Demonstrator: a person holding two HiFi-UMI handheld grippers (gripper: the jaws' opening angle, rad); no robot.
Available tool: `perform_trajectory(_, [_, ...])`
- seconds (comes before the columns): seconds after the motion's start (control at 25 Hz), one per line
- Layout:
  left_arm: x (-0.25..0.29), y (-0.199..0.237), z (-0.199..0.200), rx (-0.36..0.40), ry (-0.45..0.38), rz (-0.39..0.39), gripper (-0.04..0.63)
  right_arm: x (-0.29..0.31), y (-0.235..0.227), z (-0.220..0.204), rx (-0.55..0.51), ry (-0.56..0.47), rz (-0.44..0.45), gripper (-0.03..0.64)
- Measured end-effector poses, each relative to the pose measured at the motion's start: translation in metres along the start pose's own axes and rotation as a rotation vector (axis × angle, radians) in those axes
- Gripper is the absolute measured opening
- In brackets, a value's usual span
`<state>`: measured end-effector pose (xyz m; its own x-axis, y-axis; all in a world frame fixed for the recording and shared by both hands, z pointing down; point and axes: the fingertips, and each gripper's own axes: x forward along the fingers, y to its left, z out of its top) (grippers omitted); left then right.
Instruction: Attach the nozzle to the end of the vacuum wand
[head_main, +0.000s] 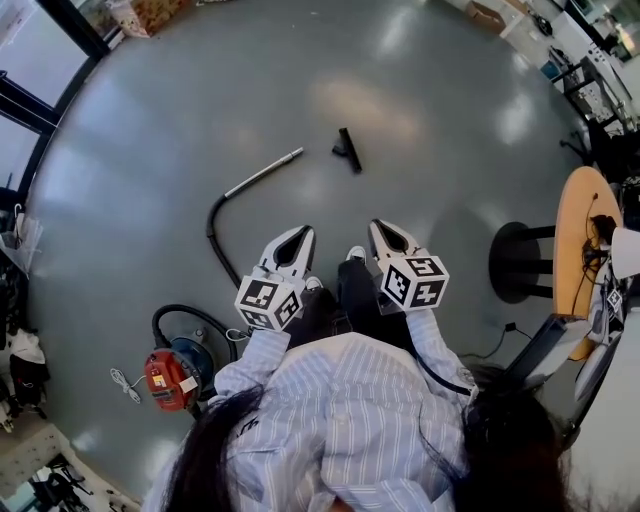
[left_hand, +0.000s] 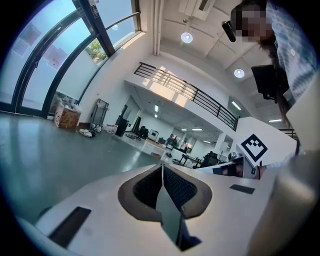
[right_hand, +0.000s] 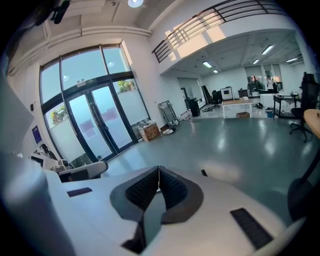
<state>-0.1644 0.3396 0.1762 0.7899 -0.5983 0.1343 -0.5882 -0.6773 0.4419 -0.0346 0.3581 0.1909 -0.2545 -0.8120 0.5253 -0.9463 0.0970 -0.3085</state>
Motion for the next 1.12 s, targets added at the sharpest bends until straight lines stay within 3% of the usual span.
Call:
perform_trajectory(0.28, [0.018,0.02,-0.01,-0.048,0.022,0.038,0.006,0.016,-0.018,-0.001,0.009,0.063,-0.008,0.008])
perform_trajectory(0.56, [0.05,0.051,0.006,-0.057,0.012,0.107,0.007,0.065,-0.037,0.025,0.011,0.088,0.046,0.008])
perform_trajectory(0.8, [0.115,0.07,0.029,-0.027,0.03,0.13,0.008,0.11,-0.067,0.07,-0.067,0.111,0.147,0.008])
perform_trajectory(1.12, [0.209,0.092,0.051,-0.002,0.048,0.166,0.008,0.154,-0.125,0.115,-0.148,0.132,0.214,0.008])
